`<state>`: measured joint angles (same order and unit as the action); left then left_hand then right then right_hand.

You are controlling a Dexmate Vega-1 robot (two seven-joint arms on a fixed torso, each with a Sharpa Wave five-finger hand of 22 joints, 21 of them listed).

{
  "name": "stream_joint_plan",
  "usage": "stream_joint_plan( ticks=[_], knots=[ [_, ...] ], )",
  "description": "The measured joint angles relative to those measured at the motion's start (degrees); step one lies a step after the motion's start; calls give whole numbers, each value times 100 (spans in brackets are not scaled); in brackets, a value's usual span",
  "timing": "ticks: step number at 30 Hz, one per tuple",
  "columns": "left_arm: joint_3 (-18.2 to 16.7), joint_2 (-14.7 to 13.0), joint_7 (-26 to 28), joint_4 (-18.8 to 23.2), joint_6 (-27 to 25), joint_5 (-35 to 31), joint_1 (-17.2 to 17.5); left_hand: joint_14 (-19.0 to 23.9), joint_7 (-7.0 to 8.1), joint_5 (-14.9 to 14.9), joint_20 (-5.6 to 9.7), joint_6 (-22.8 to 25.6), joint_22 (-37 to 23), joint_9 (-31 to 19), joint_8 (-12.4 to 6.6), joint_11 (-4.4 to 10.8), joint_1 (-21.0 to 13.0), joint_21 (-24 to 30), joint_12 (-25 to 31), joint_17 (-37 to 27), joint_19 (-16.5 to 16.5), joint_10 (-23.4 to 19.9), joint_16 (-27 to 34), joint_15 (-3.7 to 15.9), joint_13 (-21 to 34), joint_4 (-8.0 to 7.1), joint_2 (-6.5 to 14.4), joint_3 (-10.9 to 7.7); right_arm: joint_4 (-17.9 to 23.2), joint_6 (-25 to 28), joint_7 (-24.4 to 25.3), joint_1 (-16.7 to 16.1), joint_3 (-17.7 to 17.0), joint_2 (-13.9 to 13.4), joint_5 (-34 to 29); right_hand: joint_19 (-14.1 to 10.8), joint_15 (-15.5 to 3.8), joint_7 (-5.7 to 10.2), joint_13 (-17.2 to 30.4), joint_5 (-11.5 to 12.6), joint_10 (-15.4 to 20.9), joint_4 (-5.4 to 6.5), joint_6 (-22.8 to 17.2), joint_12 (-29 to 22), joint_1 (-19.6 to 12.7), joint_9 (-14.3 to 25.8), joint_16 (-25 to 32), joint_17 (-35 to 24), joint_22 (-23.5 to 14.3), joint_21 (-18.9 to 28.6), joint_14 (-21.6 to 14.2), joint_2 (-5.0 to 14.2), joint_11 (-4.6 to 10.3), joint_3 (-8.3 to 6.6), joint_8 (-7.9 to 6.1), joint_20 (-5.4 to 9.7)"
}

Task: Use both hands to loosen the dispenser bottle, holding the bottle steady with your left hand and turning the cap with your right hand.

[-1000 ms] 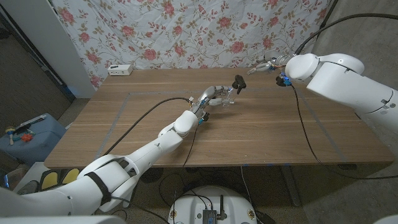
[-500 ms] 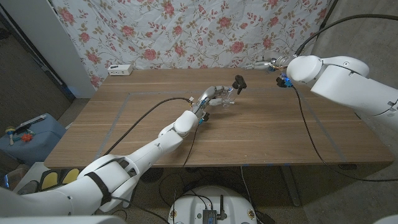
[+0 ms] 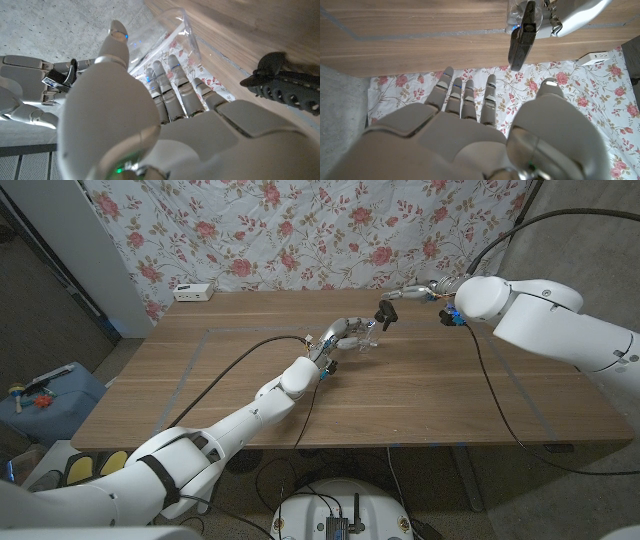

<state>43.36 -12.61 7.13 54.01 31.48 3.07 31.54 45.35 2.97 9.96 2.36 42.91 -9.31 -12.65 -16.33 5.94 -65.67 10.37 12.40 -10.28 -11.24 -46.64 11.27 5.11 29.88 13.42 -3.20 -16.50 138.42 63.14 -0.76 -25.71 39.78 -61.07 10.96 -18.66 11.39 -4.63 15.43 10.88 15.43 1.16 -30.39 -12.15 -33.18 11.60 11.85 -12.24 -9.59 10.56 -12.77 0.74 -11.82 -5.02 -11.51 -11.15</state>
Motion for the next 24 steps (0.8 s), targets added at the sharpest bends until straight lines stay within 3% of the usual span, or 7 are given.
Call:
stream_joint_plan(
  ticks=[11,16,24],
  knots=[
    [2,-6,-1,25,-15,-2,-2,0,0,-1,0,0,0,-2,5,0,0,0,-2,0,0,0,0,0,-3,0,0,0,-37,206,-191,190,268,108,-140,24,-1,-30,0,20,12,-54,-31,0,-8,28,0,0,0,0,0,-7,-29,-29,0,-24],
    [2,-8,3,41,-28,-2,8,0,0,-2,0,0,0,-2,17,0,0,0,-9,0,0,0,0,0,-3,0,0,0,-53,285,-240,266,373,145,-187,24,-1,-18,0,65,12,-171,-67,0,-81,28,0,27,-1,0,0,-76,-29,-86,-58,-24],
    [1,-15,13,62,-49,-1,30,0,0,-6,0,0,0,0,3,0,0,0,-20,1,0,0,0,0,-1,0,0,0,-70,367,-285,349,496,190,-223,3,-3,95,0,65,12,-419,-179,0,-411,54,0,54,-1,0,-2,-12,-28,-251,-84,-46]
  ],
)
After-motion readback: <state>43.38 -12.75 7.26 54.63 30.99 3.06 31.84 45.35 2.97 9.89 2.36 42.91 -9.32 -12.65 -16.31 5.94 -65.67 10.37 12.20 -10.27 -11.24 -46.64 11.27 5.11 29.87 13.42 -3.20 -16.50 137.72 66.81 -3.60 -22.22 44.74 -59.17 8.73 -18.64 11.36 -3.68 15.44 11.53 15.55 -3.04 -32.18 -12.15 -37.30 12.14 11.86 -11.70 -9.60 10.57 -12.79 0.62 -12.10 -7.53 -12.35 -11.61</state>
